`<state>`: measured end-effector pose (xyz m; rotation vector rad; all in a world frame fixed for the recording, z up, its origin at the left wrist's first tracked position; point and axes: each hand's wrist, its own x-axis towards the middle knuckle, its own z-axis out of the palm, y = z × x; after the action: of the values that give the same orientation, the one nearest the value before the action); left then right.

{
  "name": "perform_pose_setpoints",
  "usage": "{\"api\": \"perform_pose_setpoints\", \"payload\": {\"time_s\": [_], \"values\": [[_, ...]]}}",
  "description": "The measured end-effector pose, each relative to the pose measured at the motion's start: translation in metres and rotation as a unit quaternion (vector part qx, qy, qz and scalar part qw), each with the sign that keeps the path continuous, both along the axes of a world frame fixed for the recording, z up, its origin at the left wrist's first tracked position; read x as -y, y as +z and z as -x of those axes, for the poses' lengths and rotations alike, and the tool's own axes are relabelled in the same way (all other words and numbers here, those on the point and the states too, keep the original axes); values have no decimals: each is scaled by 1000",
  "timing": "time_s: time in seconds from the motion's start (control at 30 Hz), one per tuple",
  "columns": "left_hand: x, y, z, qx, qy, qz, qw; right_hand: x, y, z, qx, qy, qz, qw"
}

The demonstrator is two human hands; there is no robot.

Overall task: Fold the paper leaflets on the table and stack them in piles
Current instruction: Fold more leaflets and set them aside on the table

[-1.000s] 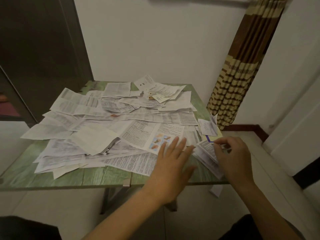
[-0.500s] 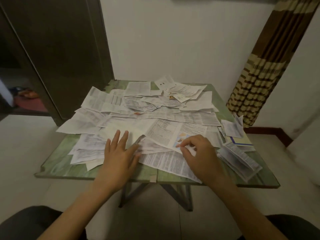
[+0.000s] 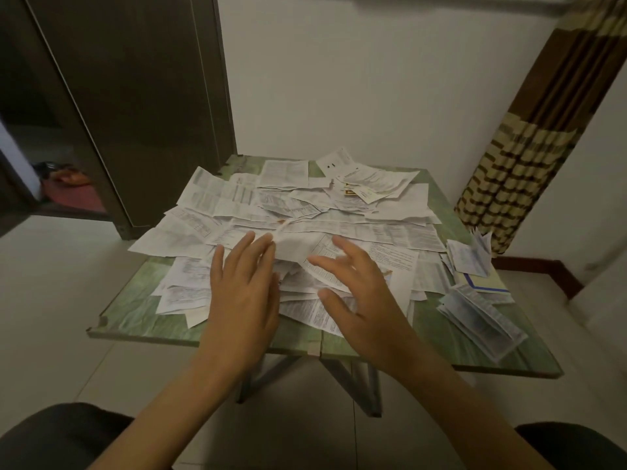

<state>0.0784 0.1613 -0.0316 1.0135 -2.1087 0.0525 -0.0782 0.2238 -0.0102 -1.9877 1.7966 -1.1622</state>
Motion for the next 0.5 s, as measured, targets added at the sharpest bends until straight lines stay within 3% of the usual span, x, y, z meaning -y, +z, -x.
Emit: {"api": "perform_pose_setpoints", "payload": {"time_s": [0.1,0.17,0.27,0.33,0.4,0.5], "values": [[-9,15,5,-31,-57,36,997,3,11,-9,-6,2,44,999],[-17,30,8,-105,-102,8,989,3,18,-9,12,6,46,999],[-25,49,10,-223,-125,-48,965,0,22,-2,136,-7,10,991],[-27,57,11,-263,-130,-93,951,-4,26,4,181,-35,-16,983],[-26,62,13,-285,-157,-168,931,-9,32,11,148,-52,-37,987],[-26,65,14,-322,-175,-286,885,-14,37,22,216,14,-78,973]]}}
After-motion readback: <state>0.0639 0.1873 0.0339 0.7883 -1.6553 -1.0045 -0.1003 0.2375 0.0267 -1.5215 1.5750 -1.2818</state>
